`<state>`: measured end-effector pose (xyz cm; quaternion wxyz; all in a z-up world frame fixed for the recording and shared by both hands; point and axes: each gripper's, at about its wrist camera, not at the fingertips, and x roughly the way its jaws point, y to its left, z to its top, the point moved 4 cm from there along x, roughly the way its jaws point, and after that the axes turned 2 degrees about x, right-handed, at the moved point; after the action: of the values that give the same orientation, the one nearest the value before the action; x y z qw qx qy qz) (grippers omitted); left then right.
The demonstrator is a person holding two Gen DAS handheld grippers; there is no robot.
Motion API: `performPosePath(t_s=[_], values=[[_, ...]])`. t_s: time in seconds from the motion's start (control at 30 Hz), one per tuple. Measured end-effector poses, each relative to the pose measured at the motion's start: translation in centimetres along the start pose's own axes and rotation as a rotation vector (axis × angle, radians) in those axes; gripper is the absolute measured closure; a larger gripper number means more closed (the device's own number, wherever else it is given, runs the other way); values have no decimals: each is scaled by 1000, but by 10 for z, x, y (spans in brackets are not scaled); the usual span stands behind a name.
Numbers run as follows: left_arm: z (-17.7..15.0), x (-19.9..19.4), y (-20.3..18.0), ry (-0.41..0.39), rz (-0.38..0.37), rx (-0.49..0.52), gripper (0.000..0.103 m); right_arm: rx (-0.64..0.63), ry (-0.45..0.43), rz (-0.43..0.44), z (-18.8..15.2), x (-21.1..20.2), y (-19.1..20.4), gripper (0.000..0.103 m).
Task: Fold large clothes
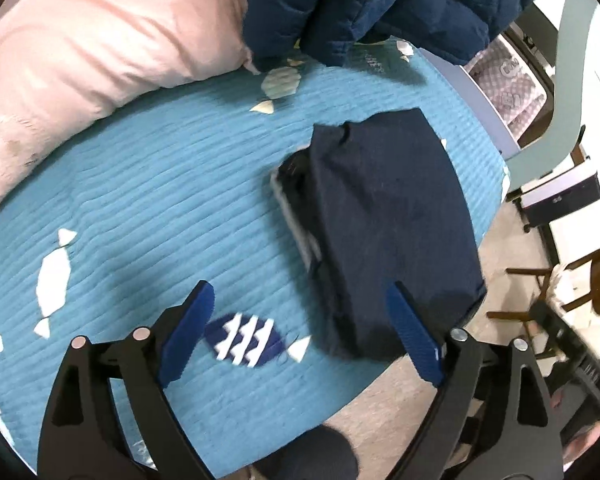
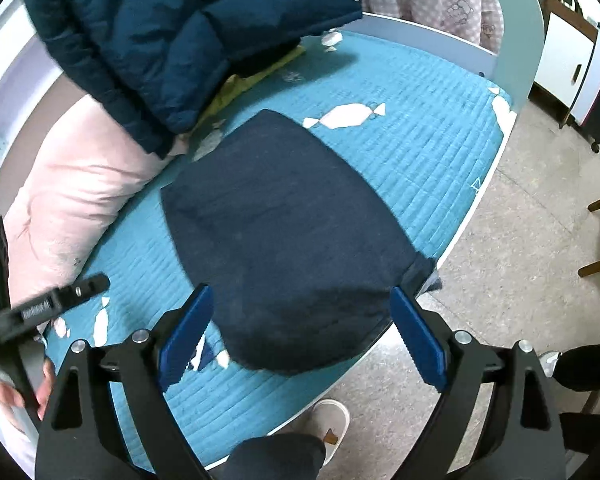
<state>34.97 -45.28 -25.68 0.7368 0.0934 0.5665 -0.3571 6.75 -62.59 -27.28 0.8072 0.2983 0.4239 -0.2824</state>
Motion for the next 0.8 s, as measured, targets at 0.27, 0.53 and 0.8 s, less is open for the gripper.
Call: performPosePath(t_s=[0.27,0.53,0.8], values=[[-63,-49,12,-12,9,5,14,-47,3,8,-35,-27,37,17],[-133,-109,31,-64,16,-18,14,-126,-42,7,-85,-71,81,17],[-194,-187,66,-213,131,-76,13,-208,-159,31,-135,-124,128,17]])
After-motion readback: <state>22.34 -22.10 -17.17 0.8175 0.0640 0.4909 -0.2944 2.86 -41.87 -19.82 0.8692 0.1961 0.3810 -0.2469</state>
